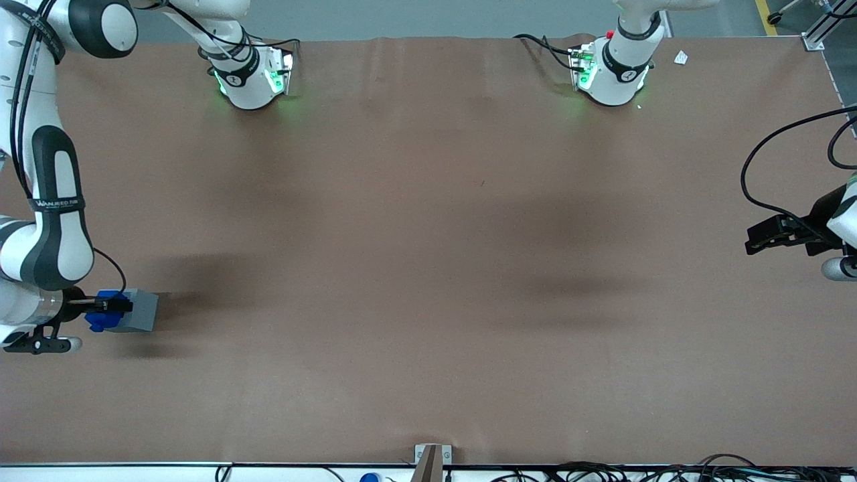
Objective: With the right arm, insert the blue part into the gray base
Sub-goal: 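Open the right gripper and raise it away from the base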
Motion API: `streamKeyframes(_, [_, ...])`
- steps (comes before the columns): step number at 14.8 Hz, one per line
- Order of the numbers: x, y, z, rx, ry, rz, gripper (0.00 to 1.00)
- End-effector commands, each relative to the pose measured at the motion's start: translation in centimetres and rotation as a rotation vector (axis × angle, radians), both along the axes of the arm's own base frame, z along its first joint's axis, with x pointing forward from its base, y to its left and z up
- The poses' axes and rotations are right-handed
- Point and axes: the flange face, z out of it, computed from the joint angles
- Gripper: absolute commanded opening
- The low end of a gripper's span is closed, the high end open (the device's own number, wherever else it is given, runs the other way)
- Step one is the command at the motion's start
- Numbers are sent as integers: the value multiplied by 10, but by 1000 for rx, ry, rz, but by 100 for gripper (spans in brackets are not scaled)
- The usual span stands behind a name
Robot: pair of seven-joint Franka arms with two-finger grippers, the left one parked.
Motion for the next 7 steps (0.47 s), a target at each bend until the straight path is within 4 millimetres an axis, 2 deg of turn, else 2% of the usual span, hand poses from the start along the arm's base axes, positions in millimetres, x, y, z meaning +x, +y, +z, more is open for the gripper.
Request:
streamKeyframes(1, [0, 3, 8, -6, 13, 9, 100])
streamKeyframes(3, [1, 6, 20, -1, 31, 12, 100])
streamKeyframes(5, [5, 12, 45, 9, 69, 15, 100])
streamKeyframes(6, [5, 14, 60, 16, 89, 12, 100])
streamKeyframes(7, [7, 21, 93, 18, 81, 13, 100])
